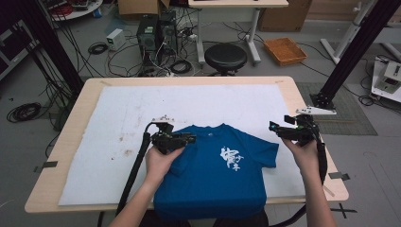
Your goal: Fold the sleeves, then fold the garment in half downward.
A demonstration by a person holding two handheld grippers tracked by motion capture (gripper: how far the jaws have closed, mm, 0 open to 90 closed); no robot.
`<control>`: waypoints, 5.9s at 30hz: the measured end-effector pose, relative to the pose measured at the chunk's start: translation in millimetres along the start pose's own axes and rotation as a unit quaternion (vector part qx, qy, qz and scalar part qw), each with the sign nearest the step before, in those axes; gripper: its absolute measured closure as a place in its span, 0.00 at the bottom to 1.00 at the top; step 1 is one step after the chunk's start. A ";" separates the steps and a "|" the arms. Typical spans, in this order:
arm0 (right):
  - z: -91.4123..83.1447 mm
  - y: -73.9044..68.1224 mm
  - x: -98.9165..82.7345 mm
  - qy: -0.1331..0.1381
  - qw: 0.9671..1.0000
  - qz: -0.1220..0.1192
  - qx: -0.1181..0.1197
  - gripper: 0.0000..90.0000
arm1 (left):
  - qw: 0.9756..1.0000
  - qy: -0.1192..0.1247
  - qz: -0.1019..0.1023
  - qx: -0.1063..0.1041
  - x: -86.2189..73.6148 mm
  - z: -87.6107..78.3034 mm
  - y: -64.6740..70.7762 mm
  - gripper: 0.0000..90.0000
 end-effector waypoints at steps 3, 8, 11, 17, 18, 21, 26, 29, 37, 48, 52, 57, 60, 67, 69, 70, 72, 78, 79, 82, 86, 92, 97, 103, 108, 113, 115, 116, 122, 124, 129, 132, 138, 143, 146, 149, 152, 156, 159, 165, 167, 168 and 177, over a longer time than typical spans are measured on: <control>2.0 5.4 -5.5 -0.012 1.000 0.005 -0.001 0.39 | 0.999 0.006 0.030 0.013 1.7 -11.1 0.5 0.55; 5.6 15.1 -19.7 -0.043 0.999 0.007 0.001 0.56 | 0.993 0.013 0.095 0.070 -1.6 -50.3 -5.5 0.51; 9.3 20.7 -33.2 -0.073 0.997 0.013 0.001 0.64 | 0.987 0.008 0.121 0.107 -9.8 -73.2 -14.2 0.50; 13.9 31.8 -55.5 -0.115 0.992 0.054 0.007 0.66 | 0.987 0.003 0.093 0.134 -33.9 -107.8 -41.4 0.50; 15.5 35.2 -61.4 -0.119 0.990 0.072 0.018 0.67 | 0.987 0.005 0.085 0.135 -37.0 -111.8 -45.8 0.50; 18.4 36.2 -66.0 -0.123 0.988 0.085 0.028 0.68 | 0.987 0.004 0.073 0.141 -42.0 -121.4 -55.5 0.50; 28.4 29.4 -75.6 -0.140 0.986 0.081 0.041 0.77 | 0.987 0.000 0.073 0.143 -45.1 -125.3 -61.0 0.50; 30.4 26.8 -77.7 -0.144 0.986 0.073 0.041 0.86 | 0.987 -0.006 0.072 0.144 -47.1 -123.8 -63.0 0.50; 17.6 7.5 -62.4 -0.124 0.989 0.048 0.063 1.00 | 0.987 -0.007 0.069 0.144 -47.5 -123.8 -64.4 0.50; 8.4 -97.8 -17.6 -0.096 0.991 -0.061 0.066 1.00 | 0.988 -0.016 0.062 0.143 -49.7 -121.2 -68.7 0.50; 23.8 -135.8 -10.8 -0.102 0.989 -0.091 0.062 1.00 | 0.988 -0.019 0.061 0.140 -50.5 -118.9 -67.8 0.50; 41.3 -167.9 -12.7 -0.109 0.984 -0.121 0.067 0.89 | 0.988 -0.026 0.063 0.137 -52.0 -116.2 -67.0 0.50; 35.9 -164.9 -10.5 -0.088 0.986 -0.118 0.073 0.83 | 0.988 -0.031 0.064 0.135 -53.1 -114.4 -66.8 0.50; 9.5 -125.2 -28.8 -0.065 0.992 -0.087 0.071 0.81 | 0.989 -0.032 0.063 0.132 -53.7 -111.1 -66.0 0.50; 7.2 -122.8 -35.4 -0.067 0.991 -0.089 0.077 0.81 | 0.989 -0.032 0.066 0.132 -53.4 -110.7 -65.4 0.50; 4.9 -122.2 -42.5 -0.072 0.990 -0.092 0.082 0.81 | 0.989 -0.031 0.065 0.131 -53.4 -110.5 -65.1 0.50; 1.3 -124.2 -59.8 -0.086 0.987 -0.101 0.092 0.81 | 0.989 -0.032 0.065 0.133 -53.6 -110.6 -64.6 0.50; -4.6 -136.4 -74.3 -0.089 0.983 -0.132 0.088 0.82 | 0.988 -0.035 0.067 0.132 -54.1 -109.7 -62.9 0.50; -2.6 -139.9 -78.8 -0.095 0.981 -0.151 0.076 0.93 | 0.989 -0.033 0.065 0.132 -54.3 -108.7 -62.7 0.50; -1.3 -143.9 -85.3 -0.112 0.976 -0.169 0.083 1.00 | 0.988 -0.036 0.065 0.132 -54.9 -108.0 -63.1 0.49; -6.3 -152.0 -91.9 -0.117 0.967 -0.196 0.114 1.00 | 0.988 -0.035 0.066 0.132 -54.8 -108.1 -62.9 0.49; -13.3 -153.5 -94.4 -0.110 0.961 -0.205 0.148 0.82 | 0.987 -0.039 0.073 0.134 -54.7 -107.3 -61.9 0.48; -15.1 -121.6 -61.6 -0.053 0.982 -0.124 0.134 0.63 | 0.987 -0.032 0.094 0.126 -51.2 -107.3 -55.4 0.48; -16.9 -89.4 -31.7 0.000 0.991 -0.070 0.111 0.56 | 0.988 0.007 0.128 0.086 -42.3 -107.9 -44.9 0.47; -11.9 -70.8 -17.4 0.017 0.994 -0.048 0.099 0.53 | 0.985 0.056 0.144 0.074 -30.2 -115.1 -37.9 0.46; -4.3 -63.2 -12.5 0.016 0.995 -0.041 0.092 0.48 | 0.989 0.014 0.113 0.093 -30.0 -111.6 -41.9 0.35; -2.5 -61.5 -13.8 0.011 0.996 -0.037 0.086 0.46 | 0.993 0.011 0.094 0.077 -29.0 -109.2 -41.2 0.35; -1.9 -60.8 -14.9 0.010 0.996 -0.037 0.086 0.46 | 0.994 0.009 0.085 0.070 -28.3 -108.6 -41.0 0.35; -1.1 -55.6 -19.1 0.009 0.996 -0.034 0.081 0.44 | 0.992 -0.001 0.098 0.080 -26.5 -107.1 -38.8 0.33; -2.3 -55.0 -19.0 0.011 0.996 -0.033 0.081 0.44 | 0.992 0.006 0.096 0.075 -25.0 -106.8 -37.3 0.32; -4.2 -53.9 -19.0 0.013 0.996 -0.034 0.081 0.44 | 0.993 0.004 0.095 0.069 -25.2 -106.4 -36.7 0.32; -4.7 -53.7 -18.0 0.013 0.996 -0.031 0.079 0.44 | 0.994 0.008 0.092 0.064 -24.3 -106.9 -37.1 0.32; 3.4 -51.6 -18.4 0.007 0.997 -0.028 0.073 0.46 | 0.993 0.008 0.092 0.068 -21.3 -104.2 -40.5 0.32; 16.1 -50.1 -22.3 -0.011 0.998 -0.024 0.062 0.51 | 0.994 -0.006 0.085 0.072 -19.4 -92.8 -46.0 0.34; 27.9 -50.7 -23.4 -0.022 0.998 -0.027 0.056 0.55 | 0.995 -0.026 0.071 0.066 -19.7 -82.1 -51.6 0.38; 39.9 -51.9 -25.1 -0.038 0.998 -0.026 0.050 0.59 | 0.995 -0.035 0.060 0.070 -17.9 -72.1 -57.0 0.41; 49.4 -54.0 -26.2 -0.048 0.997 -0.024 0.047 0.63 | 0.995 -0.040 0.049 0.076 -16.5 -61.2 -63.4 0.46; 64.3 -59.8 -28.5 -0.068 0.996 -0.022 0.047 0.70 | 0.995 -0.045 0.029 0.085 -18.8 -49.2 -73.3 0.52; 70.4 -62.2 -29.4 -0.073 0.996 -0.022 0.048 0.72 | 0.994 -0.057 0.020 0.093 -18.5 -43.5 -77.5 0.56; 86.4 -68.6 -38.1 -0.106 0.993 -0.024 0.043 0.72 | 0.994 -0.051 -0.020 0.098 -20.7 -39.2 -83.6 0.61; 90.2 -69.3 -41.1 -0.115 0.992 -0.034 0.035 0.77 | 0.993 -0.051 -0.020 0.100 -21.8 -39.4 -85.6 0.62; 91.2 -70.5 -42.5 -0.119 0.992 -0.037 0.036 0.83 | 0.993 -0.052 -0.019 0.102 -21.7 -39.6 -85.7 0.64; 85.7 -71.6 -34.0 -0.091 0.994 -0.049 0.034 0.81 | 0.993 -0.043 -0.006 0.109 -16.7 -39.6 -84.9 0.69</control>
Point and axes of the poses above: each handheld gripper's, and its own axes: z roughly forward along the jaws, x roughly out of its top, y roughly to its right, the point moved 8 cm from there along z, roughly forward along the jaws, and after that the axes turned 11 degrees about -x, right-handed, at the moved point
